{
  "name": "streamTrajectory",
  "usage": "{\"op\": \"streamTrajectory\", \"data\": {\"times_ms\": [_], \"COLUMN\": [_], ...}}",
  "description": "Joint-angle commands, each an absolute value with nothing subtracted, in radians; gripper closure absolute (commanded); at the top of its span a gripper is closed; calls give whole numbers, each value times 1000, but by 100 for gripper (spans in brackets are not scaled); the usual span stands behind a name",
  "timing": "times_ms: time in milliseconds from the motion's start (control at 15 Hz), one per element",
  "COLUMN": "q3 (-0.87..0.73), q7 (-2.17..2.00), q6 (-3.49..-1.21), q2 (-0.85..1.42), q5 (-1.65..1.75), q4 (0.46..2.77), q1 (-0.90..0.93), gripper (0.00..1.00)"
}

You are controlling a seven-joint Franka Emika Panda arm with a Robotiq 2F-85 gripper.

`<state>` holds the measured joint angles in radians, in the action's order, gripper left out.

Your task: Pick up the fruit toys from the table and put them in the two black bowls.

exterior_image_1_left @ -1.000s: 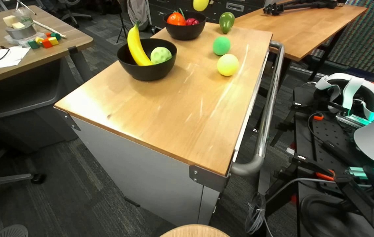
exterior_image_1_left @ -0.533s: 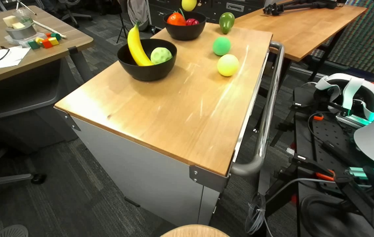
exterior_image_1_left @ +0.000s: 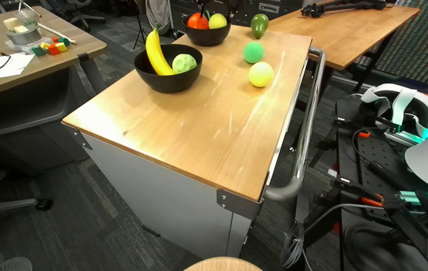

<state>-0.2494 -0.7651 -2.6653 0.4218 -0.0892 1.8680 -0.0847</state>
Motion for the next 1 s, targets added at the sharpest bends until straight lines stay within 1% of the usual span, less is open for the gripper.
{"op": "streamTrajectory", "data": {"times_ms": [0,333,533,733,933], "q3": [-237,-186,-182,-183,-168], "q7": [-711,-533,-456,-419,-299], "q6": [-2637,-2577,-2493,-2402,-2408], "q2": [322,176,105,71,58], "q5": [-90,-122,-121,-109,-207], "q4": [1938,2088,2164,2200,2244], "q1": [-81,-100,-98,-103,-118], "gripper": [0,0,0,0,0]}}
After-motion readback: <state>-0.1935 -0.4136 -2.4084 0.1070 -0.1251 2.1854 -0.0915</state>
